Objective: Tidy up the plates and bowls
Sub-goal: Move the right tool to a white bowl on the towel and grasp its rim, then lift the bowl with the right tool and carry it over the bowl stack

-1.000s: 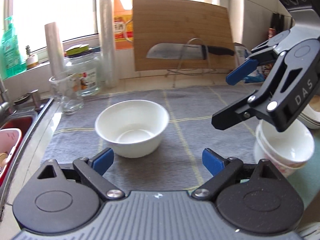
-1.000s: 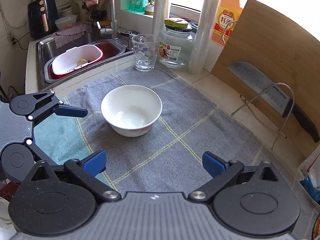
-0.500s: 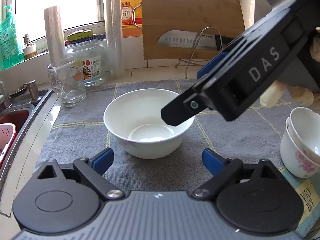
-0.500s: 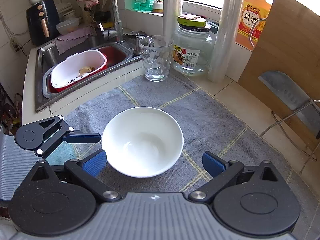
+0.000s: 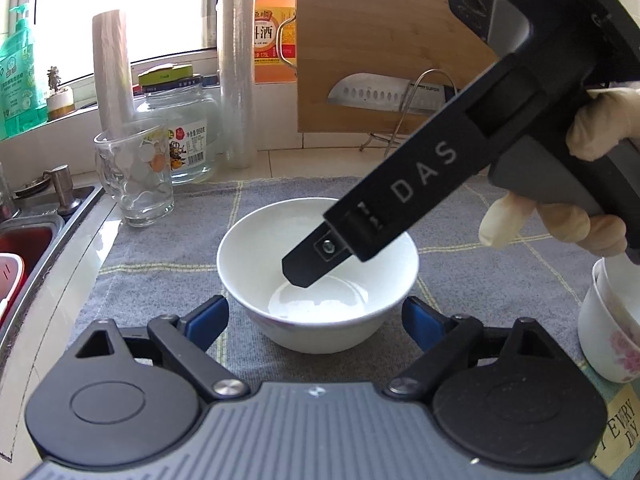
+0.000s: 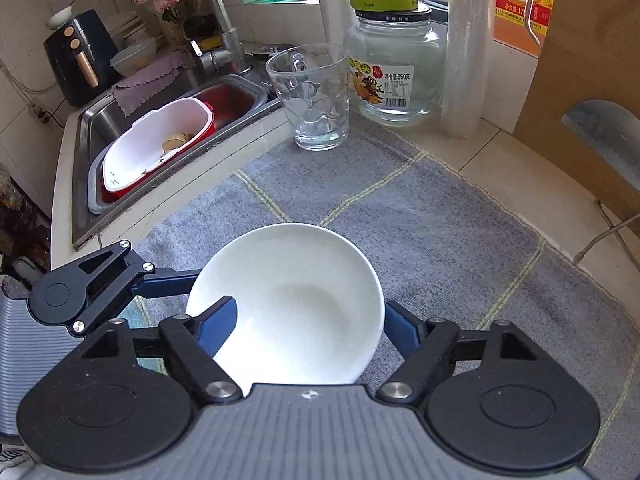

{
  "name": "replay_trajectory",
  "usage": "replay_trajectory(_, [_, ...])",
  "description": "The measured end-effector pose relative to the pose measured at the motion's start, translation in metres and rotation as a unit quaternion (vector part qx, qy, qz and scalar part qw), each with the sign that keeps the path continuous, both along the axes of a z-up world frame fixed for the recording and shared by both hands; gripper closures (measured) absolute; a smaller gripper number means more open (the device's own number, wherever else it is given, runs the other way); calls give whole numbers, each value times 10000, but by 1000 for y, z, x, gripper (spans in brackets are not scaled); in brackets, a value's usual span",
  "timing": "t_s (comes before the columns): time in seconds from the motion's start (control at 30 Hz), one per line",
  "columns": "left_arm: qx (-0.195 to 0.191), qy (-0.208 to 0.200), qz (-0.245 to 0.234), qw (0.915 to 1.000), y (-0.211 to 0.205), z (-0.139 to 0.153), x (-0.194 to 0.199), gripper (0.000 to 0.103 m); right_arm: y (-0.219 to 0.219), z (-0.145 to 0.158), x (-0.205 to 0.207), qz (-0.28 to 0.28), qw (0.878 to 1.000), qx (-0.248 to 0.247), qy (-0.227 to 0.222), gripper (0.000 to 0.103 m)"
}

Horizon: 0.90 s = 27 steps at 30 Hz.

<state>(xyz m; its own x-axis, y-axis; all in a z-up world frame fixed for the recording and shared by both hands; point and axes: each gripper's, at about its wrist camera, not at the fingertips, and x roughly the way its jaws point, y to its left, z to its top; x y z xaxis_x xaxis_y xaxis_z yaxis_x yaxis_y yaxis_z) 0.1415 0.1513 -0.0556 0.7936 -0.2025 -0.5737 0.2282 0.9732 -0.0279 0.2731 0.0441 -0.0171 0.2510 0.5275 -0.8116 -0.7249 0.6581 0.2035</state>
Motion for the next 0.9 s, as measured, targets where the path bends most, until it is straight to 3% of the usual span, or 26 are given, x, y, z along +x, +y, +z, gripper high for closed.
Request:
replay_trajectory(0.47, [-1, 5, -115, 9999, 0, 1, 0, 15, -6, 1, 8, -191, 9987, 264, 379, 27])
replay_trajectory(0.9, [81, 154, -563, 9983, -21, 47, -29, 15, -47, 36, -31, -508, 9961, 536, 481, 27])
